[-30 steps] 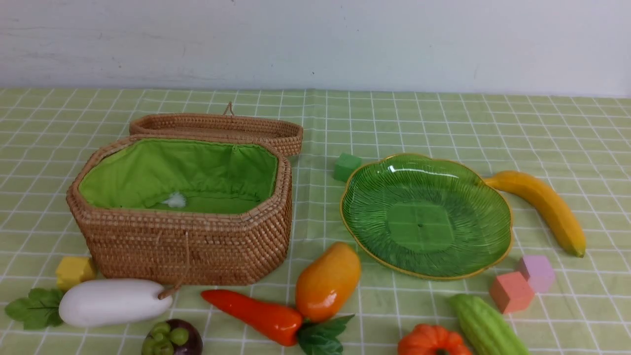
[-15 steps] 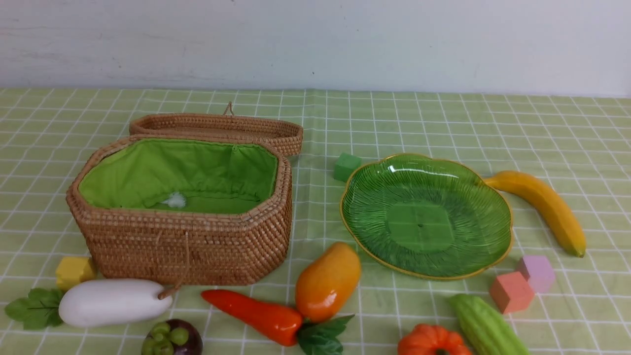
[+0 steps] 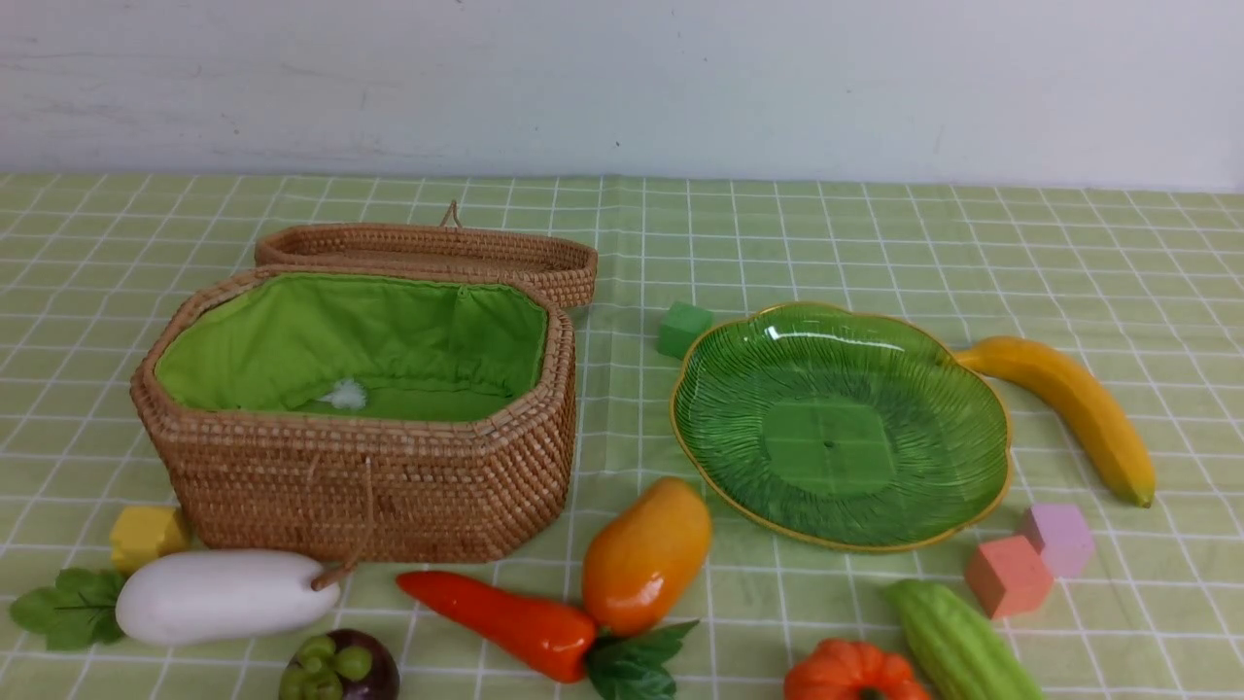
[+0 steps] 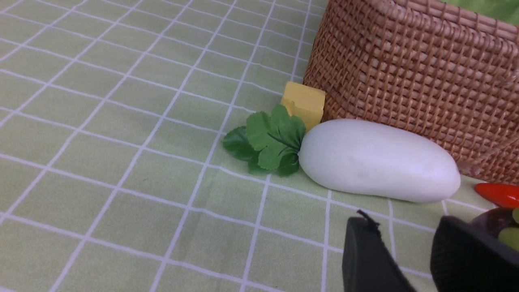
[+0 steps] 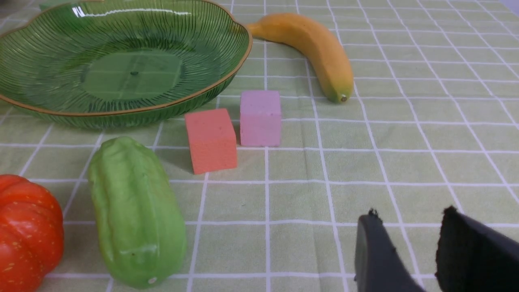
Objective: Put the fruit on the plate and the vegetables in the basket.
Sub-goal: Grab a mangosteen with your left arm and put it on the plate on the right
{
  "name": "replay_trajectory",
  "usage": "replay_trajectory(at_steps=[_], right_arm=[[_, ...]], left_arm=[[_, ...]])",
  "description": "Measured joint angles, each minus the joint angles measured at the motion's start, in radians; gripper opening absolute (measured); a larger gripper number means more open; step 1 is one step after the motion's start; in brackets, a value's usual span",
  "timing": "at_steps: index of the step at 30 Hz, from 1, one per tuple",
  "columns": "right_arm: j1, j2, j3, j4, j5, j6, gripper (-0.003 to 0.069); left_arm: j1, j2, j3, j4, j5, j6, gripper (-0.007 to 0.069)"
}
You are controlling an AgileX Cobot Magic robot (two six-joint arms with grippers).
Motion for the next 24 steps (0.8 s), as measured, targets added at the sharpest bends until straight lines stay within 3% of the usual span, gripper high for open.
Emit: replay_trajectory(at_steps=[13, 24], right_arm=[[0.004, 0.0, 0.0, 0.0, 0.0, 0.0, 0.024], [0.171, 0.0, 0.0, 0.0, 0.0, 0.0, 0.024]], left_arm=[[0.0, 0.0, 0.0, 0.0, 0.0, 0.0, 0.0239], [0.0, 0.0, 0.0, 0.0, 0.0, 0.0, 0.0239]])
